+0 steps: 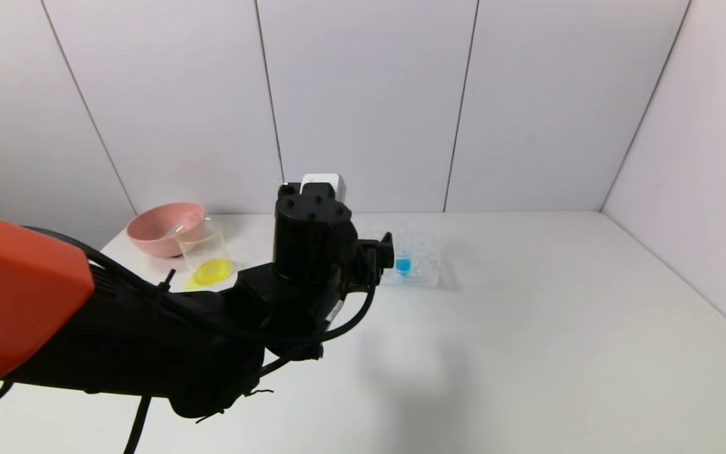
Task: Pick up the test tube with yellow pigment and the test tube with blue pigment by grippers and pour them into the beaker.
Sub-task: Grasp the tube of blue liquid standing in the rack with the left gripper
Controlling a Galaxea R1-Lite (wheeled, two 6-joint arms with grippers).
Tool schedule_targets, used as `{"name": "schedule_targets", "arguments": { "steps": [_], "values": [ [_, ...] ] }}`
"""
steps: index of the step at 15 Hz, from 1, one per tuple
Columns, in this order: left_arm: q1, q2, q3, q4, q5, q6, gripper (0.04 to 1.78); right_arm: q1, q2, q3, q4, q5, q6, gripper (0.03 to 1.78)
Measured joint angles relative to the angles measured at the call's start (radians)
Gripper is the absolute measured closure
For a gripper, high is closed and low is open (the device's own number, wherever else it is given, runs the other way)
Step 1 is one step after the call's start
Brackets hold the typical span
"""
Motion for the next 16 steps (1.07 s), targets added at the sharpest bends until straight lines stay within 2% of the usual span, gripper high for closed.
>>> {"name": "schedule_targets", "arguments": {
  "steps": [6, 16],
  "values": [
    [-0.039, 0.123, -0.104, -0.023, 0.014, 0.005, 0.04, 0.0, 0.0, 0.0, 0.0, 0.0, 0.0, 0.1],
    [-0.025, 0.303, -0.315, -0.001, 0.01, 0.019, 0.04, 0.0, 0.0, 0.0, 0.0, 0.0, 0.0, 0.1]
  ]
}}
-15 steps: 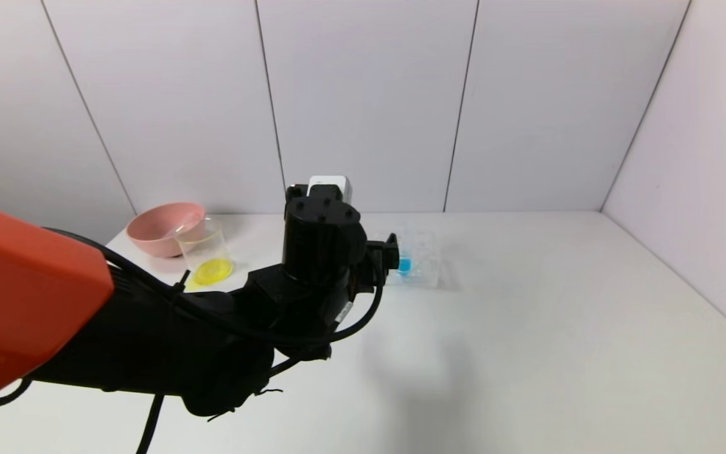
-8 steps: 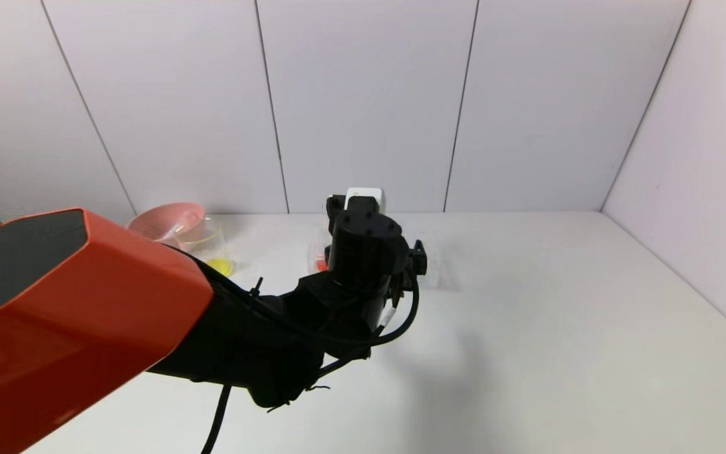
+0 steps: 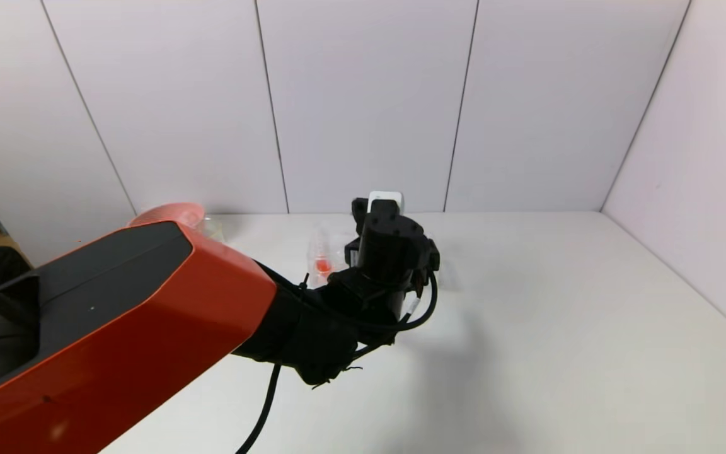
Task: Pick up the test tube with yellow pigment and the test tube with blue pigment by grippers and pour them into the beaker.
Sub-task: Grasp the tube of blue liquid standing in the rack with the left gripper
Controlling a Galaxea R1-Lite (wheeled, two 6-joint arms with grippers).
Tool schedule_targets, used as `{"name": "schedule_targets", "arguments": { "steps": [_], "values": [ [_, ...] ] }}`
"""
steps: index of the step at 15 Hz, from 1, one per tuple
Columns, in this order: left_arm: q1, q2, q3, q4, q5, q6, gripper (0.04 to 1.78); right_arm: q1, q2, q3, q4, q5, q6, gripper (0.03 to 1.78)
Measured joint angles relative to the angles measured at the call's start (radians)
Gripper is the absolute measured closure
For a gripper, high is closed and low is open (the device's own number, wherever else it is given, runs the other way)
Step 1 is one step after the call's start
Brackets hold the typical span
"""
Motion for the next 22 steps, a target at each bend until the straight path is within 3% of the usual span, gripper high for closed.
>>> {"name": "schedule_targets", "arguments": {
  "steps": [11, 13, 16, 20, 22],
  "values": [
    [0.054, 0.162, -0.246, 0.099, -0.008, 0.028, 0.04, 0.0, 0.0, 0.0, 0.0, 0.0, 0.0, 0.1],
    [0.058, 0.176, -0.258, 0.106, -0.008, 0.029, 0.11, 0.0, 0.0, 0.0, 0.0, 0.0, 0.0, 0.1],
    [0.06, 0.19, -0.275, 0.108, -0.008, 0.029, 0.4, 0.0, 0.0, 0.0, 0.0, 0.0, 0.0, 0.1],
    [0.058, 0.203, -0.301, 0.126, -0.01, 0.029, 1.12, 0.0, 0.0, 0.0, 0.0, 0.0, 0.0, 0.1],
    [0.058, 0.211, -0.314, 0.128, -0.011, 0.028, 1.35, 0.0, 0.0, 0.0, 0.0, 0.0, 0.0, 0.1]
  ]
}}
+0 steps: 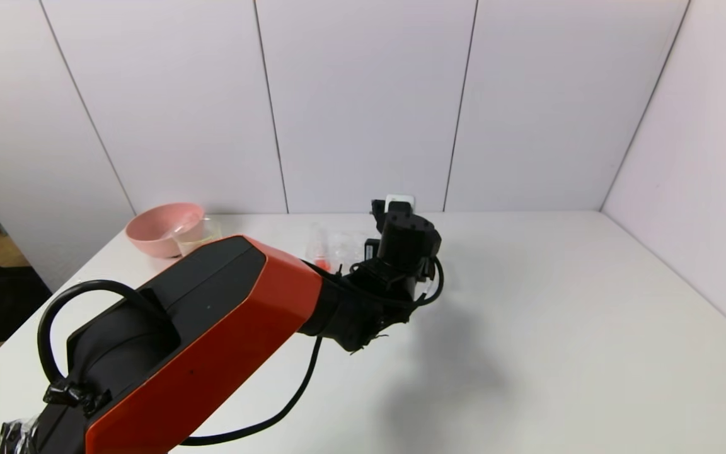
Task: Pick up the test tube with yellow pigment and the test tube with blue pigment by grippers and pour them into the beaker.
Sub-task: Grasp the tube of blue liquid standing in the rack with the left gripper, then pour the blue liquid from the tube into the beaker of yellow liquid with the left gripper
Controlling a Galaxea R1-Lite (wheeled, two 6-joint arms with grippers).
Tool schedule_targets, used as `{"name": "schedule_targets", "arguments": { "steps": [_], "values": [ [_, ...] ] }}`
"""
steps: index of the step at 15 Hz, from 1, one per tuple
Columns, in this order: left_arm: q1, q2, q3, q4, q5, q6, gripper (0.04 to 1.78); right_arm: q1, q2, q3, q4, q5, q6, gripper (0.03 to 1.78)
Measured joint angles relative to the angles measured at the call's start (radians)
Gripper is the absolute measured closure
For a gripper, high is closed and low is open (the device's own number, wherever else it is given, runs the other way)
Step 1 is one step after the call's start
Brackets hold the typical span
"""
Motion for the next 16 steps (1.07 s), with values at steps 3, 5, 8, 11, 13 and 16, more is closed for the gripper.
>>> {"name": "schedule_targets", "arguments": {
  "steps": [3, 5, 8, 11, 13, 16],
  "values": [
    [0.001, 0.002, -0.003, 0.001, 0.004, 0.0, 1.38, 0.0, 0.0, 0.0, 0.0, 0.0, 0.0, 0.1],
    [0.002, 0.0, -0.004, 0.003, 0.008, 0.0, 1.38, 0.0, 0.0, 0.0, 0.0, 0.0, 0.0, 0.1],
    [0.002, -0.012, -0.001, 0.011, 0.012, 0.0, 1.38, 0.0, 0.0, 0.0, 0.0, 0.0, 0.0, 0.1],
    [0.001, -0.033, 0.0, 0.029, 0.014, 0.002, 1.38, 0.0, 0.0, 0.0, 0.0, 0.0, 0.0, 0.1],
    [-0.001, -0.05, 0.003, 0.036, 0.017, 0.005, 1.38, 0.0, 0.0, 0.0, 0.0, 0.0, 0.0, 0.1],
    [-0.006, -0.085, 0.006, 0.064, 0.018, 0.008, 1.38, 0.0, 0.0, 0.0, 0.0, 0.0, 0.0, 0.1]
  ]
}}
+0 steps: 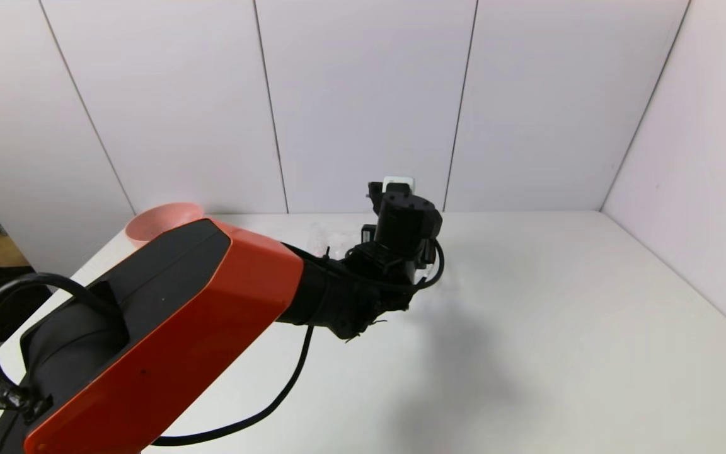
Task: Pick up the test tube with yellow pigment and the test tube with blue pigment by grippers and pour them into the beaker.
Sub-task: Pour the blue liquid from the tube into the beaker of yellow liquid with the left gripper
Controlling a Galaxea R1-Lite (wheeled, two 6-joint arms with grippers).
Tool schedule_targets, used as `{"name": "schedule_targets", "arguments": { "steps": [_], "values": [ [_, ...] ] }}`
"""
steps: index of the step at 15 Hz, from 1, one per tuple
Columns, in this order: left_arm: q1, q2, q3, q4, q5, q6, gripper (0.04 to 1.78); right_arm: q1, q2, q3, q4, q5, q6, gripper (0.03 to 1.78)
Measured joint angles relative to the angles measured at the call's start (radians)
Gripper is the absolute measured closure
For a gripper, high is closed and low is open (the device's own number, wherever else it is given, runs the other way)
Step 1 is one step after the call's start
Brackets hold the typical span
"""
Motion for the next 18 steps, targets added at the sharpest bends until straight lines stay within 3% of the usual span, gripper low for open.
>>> {"name": "schedule_targets", "arguments": {
  "steps": [14, 18],
  "values": [
    [-0.058, -0.191, 0.007, 0.094, 0.083, 0.053, 1.38, 0.0, 0.0, 0.0, 0.0, 0.0, 0.0, 0.1],
    [-0.061, -0.291, 0.069, 0.137, 0.101, 0.064, 1.38, 0.0, 0.0, 0.0, 0.0, 0.0, -0.001, 0.1]
  ]
}}
